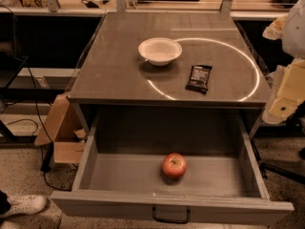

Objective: Pick apple from top drawer and place on counter

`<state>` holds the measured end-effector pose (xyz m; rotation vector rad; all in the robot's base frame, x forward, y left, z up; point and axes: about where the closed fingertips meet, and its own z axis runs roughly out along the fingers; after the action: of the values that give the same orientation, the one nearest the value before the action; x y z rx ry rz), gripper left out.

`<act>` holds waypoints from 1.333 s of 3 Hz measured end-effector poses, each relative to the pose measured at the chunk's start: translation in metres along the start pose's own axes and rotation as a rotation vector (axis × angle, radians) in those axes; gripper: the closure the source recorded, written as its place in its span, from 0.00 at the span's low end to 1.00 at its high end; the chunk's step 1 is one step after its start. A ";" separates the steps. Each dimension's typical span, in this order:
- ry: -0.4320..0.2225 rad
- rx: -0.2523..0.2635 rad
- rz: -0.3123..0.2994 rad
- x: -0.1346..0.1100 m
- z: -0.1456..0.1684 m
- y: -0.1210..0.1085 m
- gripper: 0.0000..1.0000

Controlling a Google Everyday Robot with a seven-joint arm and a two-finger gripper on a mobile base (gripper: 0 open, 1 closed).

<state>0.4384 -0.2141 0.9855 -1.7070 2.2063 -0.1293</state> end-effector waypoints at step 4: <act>-0.041 -0.015 -0.060 -0.014 0.033 0.040 0.00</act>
Offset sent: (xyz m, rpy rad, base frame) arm -0.0105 0.0026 -0.0073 -0.0025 -0.0050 0.0334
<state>0.4154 -0.1850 0.9470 -1.7684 2.1335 -0.0918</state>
